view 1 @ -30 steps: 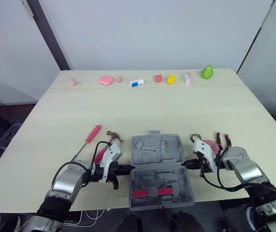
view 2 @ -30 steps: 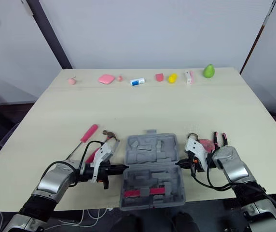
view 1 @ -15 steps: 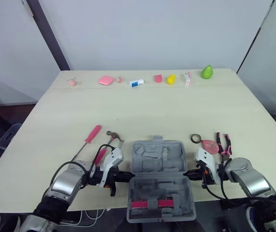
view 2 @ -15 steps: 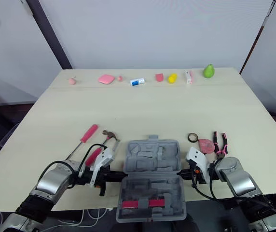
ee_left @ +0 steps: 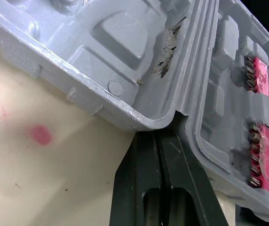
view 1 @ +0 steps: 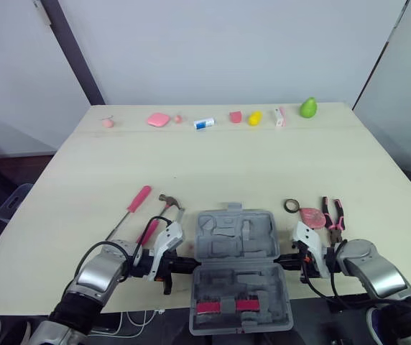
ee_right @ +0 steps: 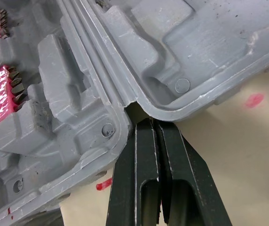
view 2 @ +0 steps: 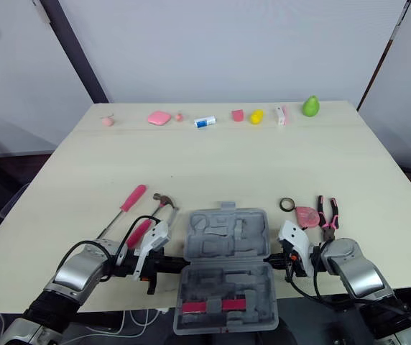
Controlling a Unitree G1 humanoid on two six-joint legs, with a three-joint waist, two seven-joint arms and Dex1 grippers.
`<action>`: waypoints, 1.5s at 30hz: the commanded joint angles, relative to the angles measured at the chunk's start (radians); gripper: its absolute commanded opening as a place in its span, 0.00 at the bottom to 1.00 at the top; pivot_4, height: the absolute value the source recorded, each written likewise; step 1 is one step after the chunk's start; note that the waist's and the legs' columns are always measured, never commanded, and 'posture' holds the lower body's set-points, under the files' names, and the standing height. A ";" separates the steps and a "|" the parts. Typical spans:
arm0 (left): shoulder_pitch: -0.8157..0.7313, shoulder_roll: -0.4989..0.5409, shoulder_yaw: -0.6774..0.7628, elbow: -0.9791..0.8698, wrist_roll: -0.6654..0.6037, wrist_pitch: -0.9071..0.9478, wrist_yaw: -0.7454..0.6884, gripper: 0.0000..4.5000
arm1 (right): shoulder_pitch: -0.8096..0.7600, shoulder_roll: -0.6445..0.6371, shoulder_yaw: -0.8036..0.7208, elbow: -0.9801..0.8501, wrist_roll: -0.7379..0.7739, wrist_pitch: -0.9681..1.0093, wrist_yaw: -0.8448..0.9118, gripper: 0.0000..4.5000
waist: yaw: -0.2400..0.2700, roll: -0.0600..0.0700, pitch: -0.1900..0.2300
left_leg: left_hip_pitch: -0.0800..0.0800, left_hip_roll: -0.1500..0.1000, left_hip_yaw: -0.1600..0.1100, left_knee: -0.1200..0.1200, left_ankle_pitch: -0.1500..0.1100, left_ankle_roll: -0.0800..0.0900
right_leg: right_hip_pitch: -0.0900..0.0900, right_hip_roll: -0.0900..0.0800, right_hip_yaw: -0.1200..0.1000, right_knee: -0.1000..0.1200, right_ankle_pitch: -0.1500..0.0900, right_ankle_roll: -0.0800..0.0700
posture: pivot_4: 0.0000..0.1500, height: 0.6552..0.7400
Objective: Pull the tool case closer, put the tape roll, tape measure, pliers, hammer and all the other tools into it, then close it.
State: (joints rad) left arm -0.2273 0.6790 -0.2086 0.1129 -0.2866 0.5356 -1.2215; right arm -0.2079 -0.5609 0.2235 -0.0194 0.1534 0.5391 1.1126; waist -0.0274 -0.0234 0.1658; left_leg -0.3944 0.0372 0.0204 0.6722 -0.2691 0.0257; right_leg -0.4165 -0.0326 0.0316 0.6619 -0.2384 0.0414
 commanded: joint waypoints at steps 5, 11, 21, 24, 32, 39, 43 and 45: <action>-0.030 0.016 0.012 0.050 0.011 -0.007 -0.003 0.00 | -0.021 0.008 -0.004 -0.008 0.031 -0.022 -0.014 0.02 | 0.001 0.000 0.000 | 0.000 0.000 0.000 0.000 0.000 0.000 | 0.000 0.000 0.000 0.000 0.000 0.000 | 1.00 1.00; -0.046 0.009 0.010 0.070 0.011 -0.008 -0.007 0.00 | -0.028 0.011 -0.005 0.003 0.033 -0.030 -0.025 0.02 | 0.001 0.000 0.000 | 0.000 0.000 0.000 0.001 0.000 0.000 | 0.000 0.000 0.000 0.000 0.000 0.000 | 1.00 1.00; -0.055 0.006 -0.004 0.081 0.015 -0.007 -0.016 0.00 | -0.017 0.009 -0.005 0.005 0.036 -0.035 -0.033 0.02 | 0.003 0.000 0.000 | 0.000 0.000 0.000 0.001 0.000 0.000 | 0.000 0.000 0.000 0.000 0.000 0.000 | 1.00 1.00; -0.062 -0.003 -0.013 0.079 0.017 -0.004 -0.019 0.00 | -0.015 0.008 -0.007 0.008 0.035 -0.037 -0.034 0.02 | 0.005 0.000 0.000 | 0.000 0.000 0.000 0.001 0.000 0.000 | 0.000 0.000 0.000 0.000 0.000 0.000 | 1.00 1.00; -0.074 -0.024 -0.034 0.080 0.027 -0.005 -0.030 0.00 | -0.006 -0.013 -0.021 0.004 0.044 -0.032 -0.030 0.02 | 0.015 0.000 0.000 | 0.000 0.000 0.001 0.001 0.000 0.000 | 0.001 0.000 0.000 0.000 0.000 0.000 | 1.00 1.00; -0.078 -0.033 -0.043 0.076 0.033 -0.003 -0.040 0.00 | -0.003 -0.019 -0.024 0.005 0.052 -0.031 -0.038 0.02 | 0.017 0.000 0.000 | 0.000 0.000 0.001 0.002 0.000 0.000 | 0.001 0.000 0.000 0.000 0.000 0.000 | 1.00 1.00; -0.066 -0.030 -0.059 0.052 0.033 0.006 -0.060 0.00 | 0.000 -0.028 -0.022 0.004 0.059 -0.025 -0.034 0.02 | 0.017 0.000 0.000 | 0.000 0.000 0.001 0.002 0.000 0.000 | 0.001 0.000 0.000 0.000 0.000 0.000 | 1.00 1.00; -0.070 -0.034 -0.063 0.057 0.035 0.004 -0.058 0.00 | 0.001 -0.031 -0.022 0.006 0.061 -0.025 -0.035 0.02 | 0.017 0.000 0.000 | -0.001 0.000 0.001 0.002 0.000 0.000 | 0.001 0.000 0.000 0.000 0.000 0.000 | 1.00 1.00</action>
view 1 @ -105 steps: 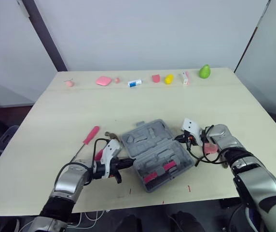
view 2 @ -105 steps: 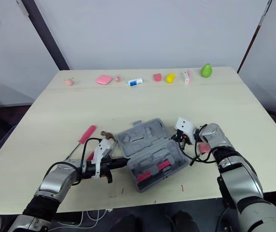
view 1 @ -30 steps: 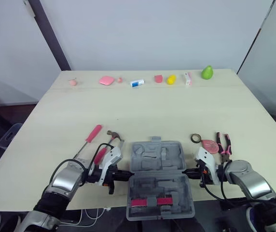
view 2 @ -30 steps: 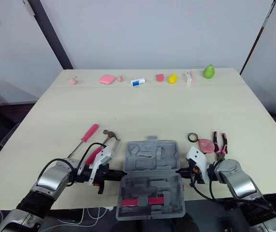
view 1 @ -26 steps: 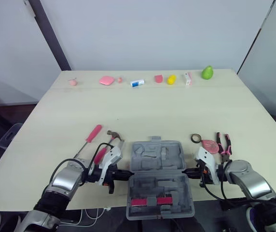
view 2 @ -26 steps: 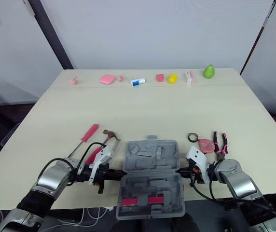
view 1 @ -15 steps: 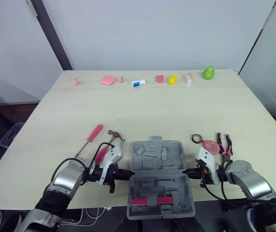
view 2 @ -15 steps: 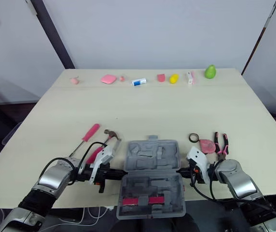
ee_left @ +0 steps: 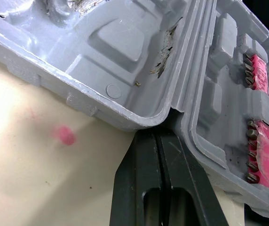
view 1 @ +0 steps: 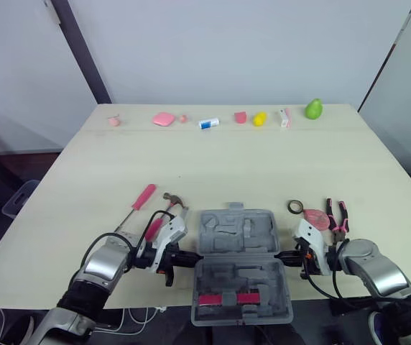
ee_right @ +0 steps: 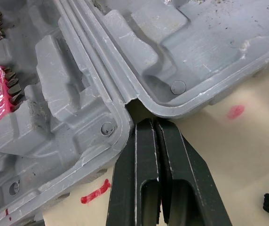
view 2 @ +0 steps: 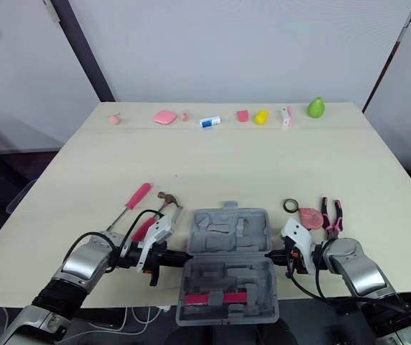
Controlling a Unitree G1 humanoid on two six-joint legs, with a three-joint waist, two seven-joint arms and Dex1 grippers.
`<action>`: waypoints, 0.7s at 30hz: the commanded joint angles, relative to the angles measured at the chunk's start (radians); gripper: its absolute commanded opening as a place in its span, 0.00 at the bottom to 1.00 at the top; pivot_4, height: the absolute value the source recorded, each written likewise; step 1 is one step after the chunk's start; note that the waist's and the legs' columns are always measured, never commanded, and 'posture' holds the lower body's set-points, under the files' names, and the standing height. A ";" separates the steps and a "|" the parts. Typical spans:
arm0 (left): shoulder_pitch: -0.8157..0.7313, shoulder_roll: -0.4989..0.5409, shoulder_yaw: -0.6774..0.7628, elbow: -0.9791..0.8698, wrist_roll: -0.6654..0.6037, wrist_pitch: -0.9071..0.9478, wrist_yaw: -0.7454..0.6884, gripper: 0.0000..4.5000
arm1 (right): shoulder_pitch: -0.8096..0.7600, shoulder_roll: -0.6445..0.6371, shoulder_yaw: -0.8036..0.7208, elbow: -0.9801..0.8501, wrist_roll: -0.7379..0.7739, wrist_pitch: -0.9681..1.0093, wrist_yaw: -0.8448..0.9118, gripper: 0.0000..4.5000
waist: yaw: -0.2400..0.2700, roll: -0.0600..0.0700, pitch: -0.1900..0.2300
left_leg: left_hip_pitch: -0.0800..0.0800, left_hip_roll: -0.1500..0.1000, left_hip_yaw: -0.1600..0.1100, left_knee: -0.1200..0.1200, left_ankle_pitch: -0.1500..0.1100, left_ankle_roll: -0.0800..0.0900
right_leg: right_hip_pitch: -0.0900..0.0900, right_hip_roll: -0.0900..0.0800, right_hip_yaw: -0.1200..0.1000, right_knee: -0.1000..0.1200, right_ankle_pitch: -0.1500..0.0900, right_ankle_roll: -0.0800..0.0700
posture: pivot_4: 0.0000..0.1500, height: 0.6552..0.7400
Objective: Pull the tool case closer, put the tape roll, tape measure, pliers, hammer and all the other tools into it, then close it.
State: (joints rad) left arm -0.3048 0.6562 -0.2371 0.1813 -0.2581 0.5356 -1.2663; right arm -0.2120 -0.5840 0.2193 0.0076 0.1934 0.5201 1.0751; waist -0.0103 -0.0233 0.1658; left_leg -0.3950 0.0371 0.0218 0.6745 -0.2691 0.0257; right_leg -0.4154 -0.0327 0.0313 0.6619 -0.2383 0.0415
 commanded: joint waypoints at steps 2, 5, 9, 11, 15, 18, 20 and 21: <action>0.005 -0.013 -0.038 -0.008 0.008 0.002 -0.015 0.00 | 0.007 -0.011 -0.017 -0.022 0.024 -0.004 0.003 0.02 | 0.000 0.000 0.000 | 0.000 0.000 0.000 0.000 0.000 0.000 | 0.000 0.000 0.000 0.000 0.000 0.000 | 1.00 1.00; 0.004 -0.016 -0.042 -0.007 0.010 0.001 -0.013 0.00 | 0.010 -0.014 -0.016 -0.023 0.027 0.000 0.002 0.02 | 0.000 0.000 0.000 | 0.000 0.000 0.000 0.000 0.000 0.000 | 0.000 0.000 0.000 0.000 0.000 0.000 | 1.00 1.00; 0.006 -0.021 -0.046 -0.012 0.012 0.002 -0.012 0.00 | 0.012 -0.016 -0.014 -0.028 0.031 0.005 -0.002 0.02 | 0.000 0.000 0.000 | 0.000 0.000 0.000 0.000 0.000 0.000 | 0.000 0.000 0.000 0.000 0.000 0.000 | 1.00 1.00; 0.010 -0.020 -0.048 -0.017 0.012 0.002 -0.013 0.00 | 0.015 -0.018 -0.013 -0.030 0.033 0.007 -0.003 0.02 | 0.000 0.000 0.000 | 0.000 0.000 0.000 0.000 0.000 0.000 | 0.000 0.000 0.000 0.000 0.000 0.000 | 1.00 1.00; 0.019 -0.016 -0.049 -0.029 0.009 0.006 -0.017 0.00 | 0.018 -0.022 -0.010 -0.034 0.038 0.010 -0.001 0.02 | 0.000 0.000 0.000 | 0.000 0.000 0.000 0.000 0.000 0.000 | 0.000 0.000 0.000 0.000 0.000 0.000 | 1.00 1.00; 0.026 -0.014 -0.048 -0.037 0.007 0.011 -0.017 0.00 | 0.019 -0.024 -0.008 -0.035 0.041 0.011 0.001 0.02 | 0.000 0.000 0.000 | 0.000 0.000 0.000 0.000 0.000 0.000 | 0.000 0.000 0.000 0.000 0.000 0.000 | 1.00 1.00; 0.026 -0.013 -0.048 -0.038 0.008 0.012 -0.017 0.00 | 0.019 -0.023 -0.005 -0.035 0.042 0.011 0.000 0.02 | 0.000 0.000 0.000 | 0.000 0.000 0.000 0.000 0.000 0.000 | 0.000 0.000 0.000 0.000 0.000 0.000 | 1.00 1.00; 0.026 -0.013 -0.049 -0.038 0.008 0.012 -0.017 0.00 | 0.019 -0.022 -0.003 -0.035 0.042 0.012 0.000 0.02 | 0.000 0.000 0.000 | 0.000 0.000 0.000 0.000 0.000 0.000 | 0.000 0.000 0.000 0.000 0.000 0.000 | 1.00 1.00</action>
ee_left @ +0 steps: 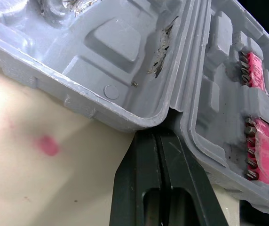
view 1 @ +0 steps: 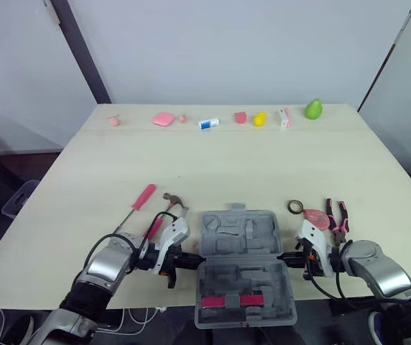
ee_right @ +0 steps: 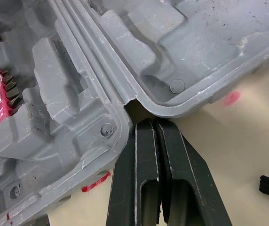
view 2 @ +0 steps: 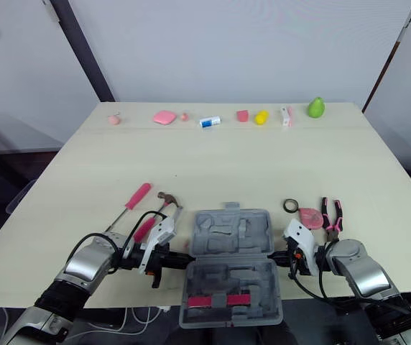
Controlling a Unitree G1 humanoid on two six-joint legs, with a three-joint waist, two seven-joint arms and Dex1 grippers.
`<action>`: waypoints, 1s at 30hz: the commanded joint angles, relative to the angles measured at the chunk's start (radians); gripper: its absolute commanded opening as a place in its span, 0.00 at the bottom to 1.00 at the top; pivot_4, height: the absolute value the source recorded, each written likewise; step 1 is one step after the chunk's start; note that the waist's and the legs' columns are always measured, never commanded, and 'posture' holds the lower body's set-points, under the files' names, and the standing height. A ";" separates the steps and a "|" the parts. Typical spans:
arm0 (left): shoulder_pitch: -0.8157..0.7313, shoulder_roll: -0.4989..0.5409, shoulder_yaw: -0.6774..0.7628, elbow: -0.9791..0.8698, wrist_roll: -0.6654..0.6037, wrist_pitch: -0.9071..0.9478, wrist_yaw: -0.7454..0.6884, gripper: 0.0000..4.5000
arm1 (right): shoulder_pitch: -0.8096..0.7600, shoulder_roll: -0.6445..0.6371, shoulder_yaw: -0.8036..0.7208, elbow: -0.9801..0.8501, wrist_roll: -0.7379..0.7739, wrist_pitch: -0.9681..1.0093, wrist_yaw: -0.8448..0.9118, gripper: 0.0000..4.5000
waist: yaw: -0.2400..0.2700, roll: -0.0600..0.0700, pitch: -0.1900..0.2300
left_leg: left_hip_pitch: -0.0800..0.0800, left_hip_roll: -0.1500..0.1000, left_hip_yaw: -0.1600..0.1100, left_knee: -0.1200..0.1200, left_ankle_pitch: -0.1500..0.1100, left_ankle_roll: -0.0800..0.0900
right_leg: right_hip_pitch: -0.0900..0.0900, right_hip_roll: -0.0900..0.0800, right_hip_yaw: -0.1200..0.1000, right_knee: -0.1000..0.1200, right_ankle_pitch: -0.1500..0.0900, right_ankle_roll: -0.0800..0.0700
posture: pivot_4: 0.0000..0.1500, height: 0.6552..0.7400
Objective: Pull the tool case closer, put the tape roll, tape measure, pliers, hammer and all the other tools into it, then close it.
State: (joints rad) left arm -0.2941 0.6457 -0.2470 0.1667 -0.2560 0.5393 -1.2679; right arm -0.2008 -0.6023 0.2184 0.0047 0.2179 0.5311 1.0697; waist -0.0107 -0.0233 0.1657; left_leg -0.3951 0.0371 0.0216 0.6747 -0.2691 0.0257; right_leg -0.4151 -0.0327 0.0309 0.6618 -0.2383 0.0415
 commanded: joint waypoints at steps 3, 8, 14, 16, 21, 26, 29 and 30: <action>0.012 0.000 -0.044 -0.023 0.010 0.007 -0.021 0.00 | 0.005 -0.001 0.000 -0.031 0.019 0.003 0.004 0.02 | 0.000 0.000 0.000 | 0.000 0.000 0.000 0.000 0.000 0.000 | 0.000 0.000 0.000 0.000 0.000 0.000 | 1.00 1.00; 0.007 0.007 -0.032 -0.008 0.010 0.003 -0.020 0.00 | 0.004 -0.001 -0.001 -0.029 0.019 0.001 0.002 0.02 | 0.000 0.000 0.000 | 0.000 0.000 0.000 0.000 0.000 0.000 | 0.000 0.000 0.000 0.000 0.000 0.000 | 1.00 1.00; -0.016 0.013 -0.026 0.031 0.011 -0.002 -0.037 0.00 | -0.004 0.014 0.006 -0.022 0.015 -0.001 -0.011 0.02 | -0.001 0.000 0.000 | 0.000 0.000 0.000 0.000 0.000 0.000 | 0.000 0.000 0.000 0.000 0.000 0.000 | 1.00 1.00; -0.033 0.011 -0.029 0.051 0.017 -0.006 -0.045 0.00 | -0.005 0.021 0.006 -0.021 0.014 -0.003 -0.017 0.02 | -0.003 0.000 0.000 | 0.000 0.000 0.000 0.000 0.000 0.000 | 0.000 0.000 0.000 0.000 0.000 0.000 | 1.00 1.00; -0.051 0.016 -0.028 0.077 0.024 -0.014 -0.065 0.00 | 0.000 0.027 0.005 -0.026 0.014 -0.002 -0.025 0.02 | -0.004 0.000 0.000 | 0.000 0.000 0.000 0.000 0.000 0.000 | 0.000 0.001 -0.001 0.000 0.000 0.000 | 1.00 1.00; -0.057 0.018 -0.018 0.097 0.031 -0.019 -0.069 0.00 | 0.006 0.029 0.005 -0.032 0.016 0.000 -0.031 0.02 | -0.004 0.000 0.000 | 0.000 0.001 0.000 0.000 0.000 0.000 | 0.000 0.002 -0.001 0.001 0.000 0.000 | 1.00 1.00; -0.061 0.023 -0.024 0.105 0.037 -0.029 -0.080 0.00 | 0.003 0.032 0.008 -0.035 0.017 0.001 -0.033 0.02 | -0.004 0.000 0.000 | 0.000 0.001 0.000 0.000 0.000 0.000 | 0.000 0.002 -0.001 0.001 0.000 0.000 | 1.00 1.00; -0.061 0.024 -0.024 0.105 0.037 -0.030 -0.082 0.00 | 0.001 0.033 0.009 -0.037 0.016 0.001 -0.034 0.02 | -0.004 0.000 0.000 | 0.000 0.001 0.000 0.000 0.000 0.000 | 0.000 0.002 -0.001 0.001 0.000 0.000 | 1.00 1.00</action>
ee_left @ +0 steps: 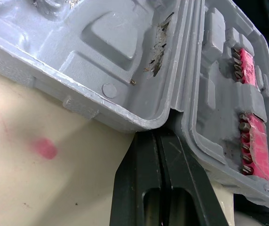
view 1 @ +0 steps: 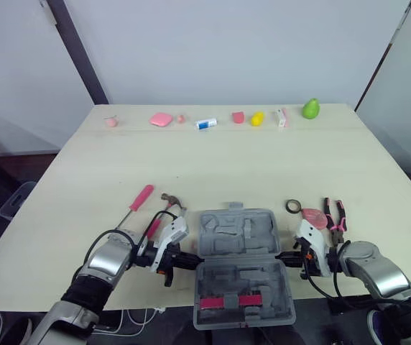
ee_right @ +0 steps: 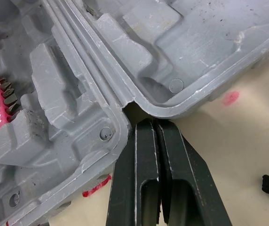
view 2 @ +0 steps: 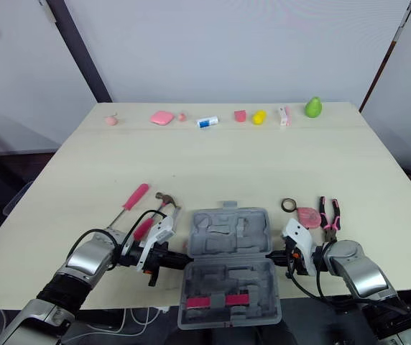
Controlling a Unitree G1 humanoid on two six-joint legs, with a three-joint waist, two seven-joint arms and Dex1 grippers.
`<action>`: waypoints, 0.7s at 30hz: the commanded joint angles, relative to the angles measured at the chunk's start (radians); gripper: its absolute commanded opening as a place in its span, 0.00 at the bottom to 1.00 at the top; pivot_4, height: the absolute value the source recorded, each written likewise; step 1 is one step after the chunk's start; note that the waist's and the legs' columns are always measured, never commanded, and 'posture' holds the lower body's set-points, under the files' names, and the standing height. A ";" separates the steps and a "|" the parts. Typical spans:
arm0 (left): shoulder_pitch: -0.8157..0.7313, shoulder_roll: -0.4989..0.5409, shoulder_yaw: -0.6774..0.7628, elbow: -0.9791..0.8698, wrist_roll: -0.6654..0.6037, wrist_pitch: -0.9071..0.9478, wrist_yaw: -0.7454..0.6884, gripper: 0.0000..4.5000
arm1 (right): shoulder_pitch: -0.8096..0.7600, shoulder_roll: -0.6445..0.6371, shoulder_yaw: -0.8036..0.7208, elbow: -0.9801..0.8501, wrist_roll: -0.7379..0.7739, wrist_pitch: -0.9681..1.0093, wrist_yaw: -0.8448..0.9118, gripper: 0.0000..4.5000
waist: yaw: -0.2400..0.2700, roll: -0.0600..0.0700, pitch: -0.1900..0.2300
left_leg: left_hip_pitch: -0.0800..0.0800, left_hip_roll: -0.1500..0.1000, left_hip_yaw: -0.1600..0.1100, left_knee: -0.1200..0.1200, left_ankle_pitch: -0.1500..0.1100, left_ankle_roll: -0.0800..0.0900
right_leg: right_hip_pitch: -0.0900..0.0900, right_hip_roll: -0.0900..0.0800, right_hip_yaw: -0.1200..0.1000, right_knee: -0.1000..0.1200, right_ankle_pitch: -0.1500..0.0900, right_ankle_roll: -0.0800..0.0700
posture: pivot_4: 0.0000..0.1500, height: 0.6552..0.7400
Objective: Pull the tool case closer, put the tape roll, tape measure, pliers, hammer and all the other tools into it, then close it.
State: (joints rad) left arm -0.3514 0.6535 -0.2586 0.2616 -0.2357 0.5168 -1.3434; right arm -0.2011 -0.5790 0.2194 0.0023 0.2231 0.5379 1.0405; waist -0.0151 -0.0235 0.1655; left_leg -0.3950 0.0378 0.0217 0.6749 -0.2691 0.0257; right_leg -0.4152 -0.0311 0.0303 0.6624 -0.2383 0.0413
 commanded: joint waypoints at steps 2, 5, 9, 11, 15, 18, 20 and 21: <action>0.002 0.019 -0.010 0.004 0.016 -0.006 -0.009 0.00 | -0.002 0.014 0.009 -0.039 0.012 -0.001 -0.007 0.02 | 0.000 0.000 0.000 | 0.000 0.000 0.000 0.000 0.000 0.000 | 0.000 0.000 0.000 0.000 0.000 0.000 | 1.00 1.00; 0.009 0.023 -0.008 0.002 0.016 -0.007 -0.009 0.00 | -0.002 0.015 0.010 -0.038 0.011 -0.002 -0.006 0.02 | 0.000 0.000 0.000 | 0.000 0.000 0.000 0.000 0.000 0.000 | 0.000 0.000 0.000 0.000 0.000 0.000 | 1.00 1.00; 0.006 0.018 -0.010 0.006 0.018 -0.009 -0.003 0.00 | -0.002 0.012 0.010 -0.030 0.009 -0.006 -0.002 0.02 | 0.000 0.000 0.000 | 0.000 0.000 0.000 0.000 0.000 0.000 | 0.000 0.000 0.000 0.000 0.000 0.000 | 1.00 1.00; 0.005 0.015 -0.011 0.005 0.018 -0.009 0.000 0.00 | -0.001 0.010 0.010 -0.031 0.009 -0.006 -0.001 0.02 | 0.000 0.000 0.000 | 0.000 0.000 0.000 0.000 0.000 0.000 | 0.000 0.000 0.000 0.000 0.000 0.000 | 1.00 1.00; 0.007 0.012 -0.013 0.002 0.017 -0.008 0.000 0.00 | 0.001 0.007 0.010 -0.031 0.009 -0.005 0.000 0.02 | 0.000 0.000 0.000 | 0.000 0.000 0.000 0.000 0.000 0.000 | 0.000 0.000 0.000 0.000 0.000 0.000 | 1.00 1.00; 0.008 0.013 -0.014 0.003 0.018 -0.008 0.000 0.00 | 0.001 0.007 0.010 -0.029 0.008 -0.006 0.001 0.02 | 0.000 0.000 0.000 | 0.000 0.000 0.000 0.000 0.000 0.000 | 0.000 0.000 0.000 0.000 0.000 0.000 | 1.00 1.00; 0.009 0.013 -0.014 0.004 0.018 -0.009 0.000 0.00 | 0.001 0.008 0.010 -0.026 0.007 -0.007 0.000 0.02 | 0.000 0.000 0.000 | 0.000 0.000 0.000 0.000 0.000 0.000 | 0.000 0.000 0.000 0.000 0.000 0.000 | 1.00 1.00; 0.010 0.014 -0.014 0.004 0.019 -0.009 0.000 0.00 | 0.001 0.009 0.010 -0.024 0.007 -0.009 -0.001 0.02 | 0.000 0.000 0.000 | 0.000 0.000 0.000 0.000 0.000 0.000 | 0.000 0.000 0.000 0.000 0.000 0.000 | 1.00 1.00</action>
State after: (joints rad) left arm -0.3510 0.6611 -0.2584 0.2646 -0.2343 0.5118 -1.3476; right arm -0.2011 -0.5707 0.2206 0.0000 0.2227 0.5401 1.0357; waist -0.0152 -0.0235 0.1655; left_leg -0.3950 0.0379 0.0216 0.6748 -0.2691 0.0257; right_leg -0.4152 -0.0310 0.0302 0.6624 -0.2384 0.0412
